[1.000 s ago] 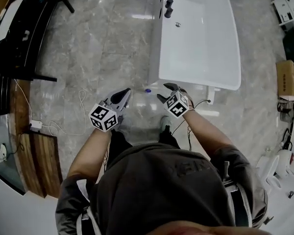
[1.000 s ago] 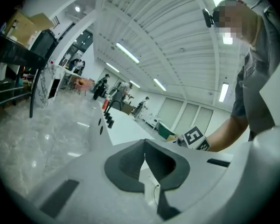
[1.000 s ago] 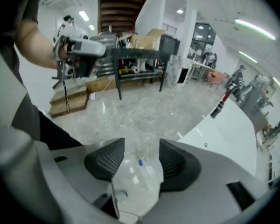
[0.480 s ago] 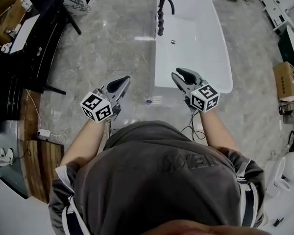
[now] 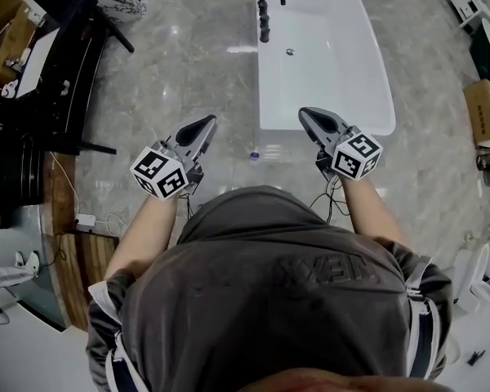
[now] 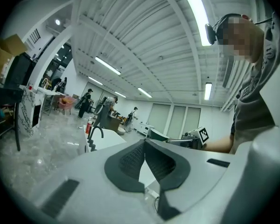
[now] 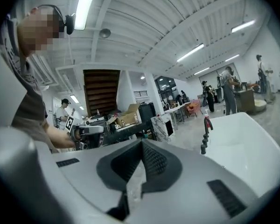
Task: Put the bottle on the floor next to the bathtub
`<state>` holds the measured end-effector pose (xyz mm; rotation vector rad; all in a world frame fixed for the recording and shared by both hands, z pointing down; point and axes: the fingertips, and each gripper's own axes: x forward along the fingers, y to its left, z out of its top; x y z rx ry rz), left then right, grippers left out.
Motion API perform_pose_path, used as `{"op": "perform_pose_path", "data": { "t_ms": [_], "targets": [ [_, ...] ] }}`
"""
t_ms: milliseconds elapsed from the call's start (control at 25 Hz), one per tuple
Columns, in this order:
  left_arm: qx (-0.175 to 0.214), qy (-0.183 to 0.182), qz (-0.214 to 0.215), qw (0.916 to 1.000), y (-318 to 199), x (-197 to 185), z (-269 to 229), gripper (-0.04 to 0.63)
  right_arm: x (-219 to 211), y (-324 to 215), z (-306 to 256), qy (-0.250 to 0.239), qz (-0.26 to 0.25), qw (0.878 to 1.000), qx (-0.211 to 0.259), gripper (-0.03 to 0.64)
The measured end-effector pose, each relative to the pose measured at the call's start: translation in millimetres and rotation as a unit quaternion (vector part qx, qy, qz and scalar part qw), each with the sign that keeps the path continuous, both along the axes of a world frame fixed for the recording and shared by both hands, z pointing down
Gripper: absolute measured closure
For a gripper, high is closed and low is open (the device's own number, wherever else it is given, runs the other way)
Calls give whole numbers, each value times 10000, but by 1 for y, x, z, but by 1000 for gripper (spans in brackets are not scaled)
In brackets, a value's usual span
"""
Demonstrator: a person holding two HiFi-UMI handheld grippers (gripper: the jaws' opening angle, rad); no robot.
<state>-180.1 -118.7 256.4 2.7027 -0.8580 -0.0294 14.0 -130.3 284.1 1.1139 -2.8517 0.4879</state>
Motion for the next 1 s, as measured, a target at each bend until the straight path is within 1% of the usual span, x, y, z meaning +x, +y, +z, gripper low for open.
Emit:
{"op": "perform_pose_path", "data": {
  "t_ms": [160,320,680,1000],
  "targets": [
    [-102,35,-24,9999,0,0,6,592,-7,-1,-1,-85,-94,9999,-23,624],
    [-84,87,-33,9999,-3,0,4,592,-11,-6,-4,-124,-89,9999,-15,624],
    [-84,159,-101,9998,-3,-3,4,592,-17,-10,-5,78,-145,9999,46,626],
    [-57,197,-153,9997,-3,-7,3,592,-20,-12,-8,158,-188,9997,94,626]
  ]
}}
